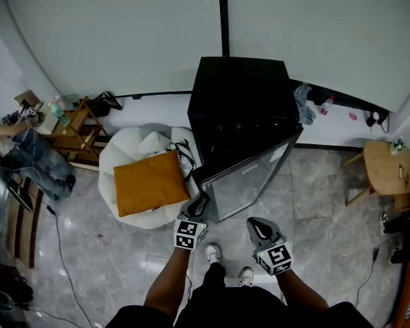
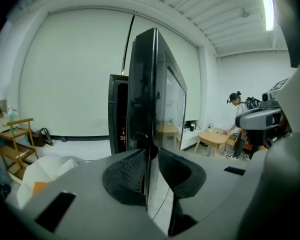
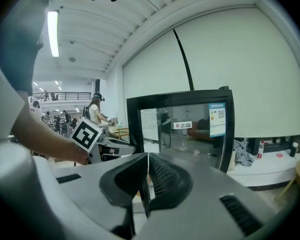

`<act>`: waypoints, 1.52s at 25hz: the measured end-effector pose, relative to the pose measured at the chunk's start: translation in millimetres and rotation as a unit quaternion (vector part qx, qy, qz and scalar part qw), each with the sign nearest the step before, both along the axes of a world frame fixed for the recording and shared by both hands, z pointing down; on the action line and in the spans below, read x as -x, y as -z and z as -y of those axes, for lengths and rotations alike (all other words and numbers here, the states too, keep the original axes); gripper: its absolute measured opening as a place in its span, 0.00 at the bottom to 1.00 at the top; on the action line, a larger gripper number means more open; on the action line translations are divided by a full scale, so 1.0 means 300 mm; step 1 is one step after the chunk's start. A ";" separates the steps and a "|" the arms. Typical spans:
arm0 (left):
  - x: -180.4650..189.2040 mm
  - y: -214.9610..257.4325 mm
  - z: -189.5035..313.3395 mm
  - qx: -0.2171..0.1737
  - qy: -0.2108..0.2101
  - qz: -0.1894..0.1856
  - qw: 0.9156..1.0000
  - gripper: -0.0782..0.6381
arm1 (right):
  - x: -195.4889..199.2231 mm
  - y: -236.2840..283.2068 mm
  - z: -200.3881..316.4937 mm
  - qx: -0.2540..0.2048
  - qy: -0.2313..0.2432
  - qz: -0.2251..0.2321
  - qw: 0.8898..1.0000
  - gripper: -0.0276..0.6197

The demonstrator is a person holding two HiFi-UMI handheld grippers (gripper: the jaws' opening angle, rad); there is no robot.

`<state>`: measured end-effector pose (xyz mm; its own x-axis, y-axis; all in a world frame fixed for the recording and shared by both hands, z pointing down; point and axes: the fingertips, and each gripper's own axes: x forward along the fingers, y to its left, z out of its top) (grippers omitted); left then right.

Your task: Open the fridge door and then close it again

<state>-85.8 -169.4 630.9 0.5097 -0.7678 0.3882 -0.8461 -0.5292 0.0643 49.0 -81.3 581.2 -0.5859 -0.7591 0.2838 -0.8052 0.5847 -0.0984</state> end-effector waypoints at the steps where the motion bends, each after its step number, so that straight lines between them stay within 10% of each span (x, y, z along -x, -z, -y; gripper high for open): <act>1: -0.008 -0.001 -0.019 0.000 0.000 0.001 1.000 0.24 | -0.008 -0.001 -0.015 0.000 0.002 0.000 1.000 0.07; 38: -0.450 0.017 -0.530 0.008 -0.051 0.018 0.999 0.18 | -0.192 0.027 -0.326 -0.028 0.025 0.016 0.999 0.07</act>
